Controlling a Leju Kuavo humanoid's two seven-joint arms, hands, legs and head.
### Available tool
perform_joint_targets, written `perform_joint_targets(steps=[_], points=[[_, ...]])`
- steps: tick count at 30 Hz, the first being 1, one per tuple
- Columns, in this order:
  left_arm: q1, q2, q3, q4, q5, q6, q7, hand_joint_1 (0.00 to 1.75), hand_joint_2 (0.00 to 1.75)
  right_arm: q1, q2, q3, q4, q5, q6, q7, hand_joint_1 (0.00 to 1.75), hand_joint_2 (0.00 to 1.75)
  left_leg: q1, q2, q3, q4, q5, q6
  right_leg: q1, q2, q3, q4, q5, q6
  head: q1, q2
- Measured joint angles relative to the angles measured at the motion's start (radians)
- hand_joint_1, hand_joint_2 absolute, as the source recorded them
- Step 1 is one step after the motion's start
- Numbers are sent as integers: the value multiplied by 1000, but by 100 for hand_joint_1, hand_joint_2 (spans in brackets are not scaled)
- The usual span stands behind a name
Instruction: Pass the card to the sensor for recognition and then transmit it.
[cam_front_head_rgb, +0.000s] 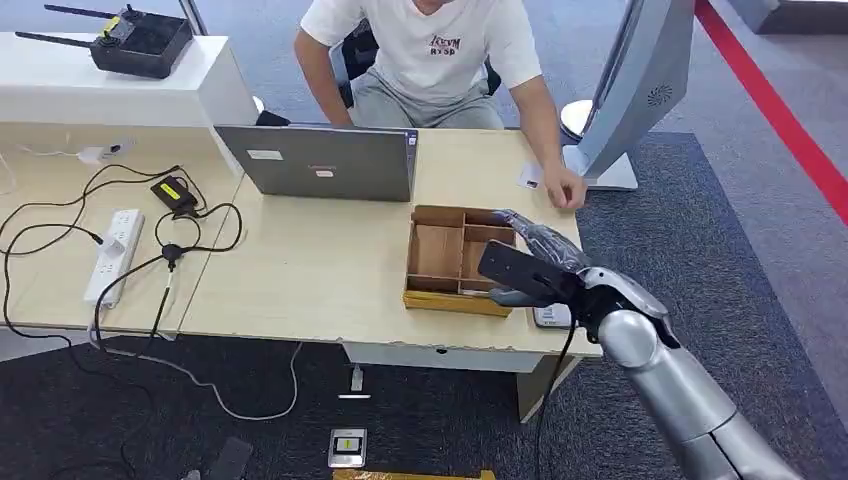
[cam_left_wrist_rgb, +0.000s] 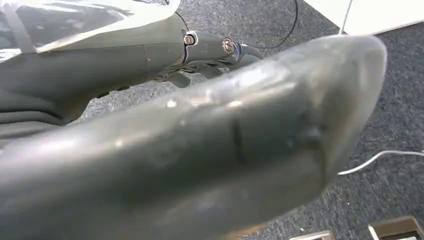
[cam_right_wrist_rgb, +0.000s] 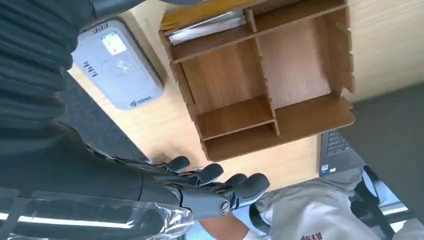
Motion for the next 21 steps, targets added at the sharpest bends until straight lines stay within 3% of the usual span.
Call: perform_joint_targets(steps=[21], points=[[-12,0,0,0,-13,-2,17,0,0,37,-23,39,-68,227,-8,28,0,175,0,0,0,0,0,0,0,0,0,0,0,0,0,0]])
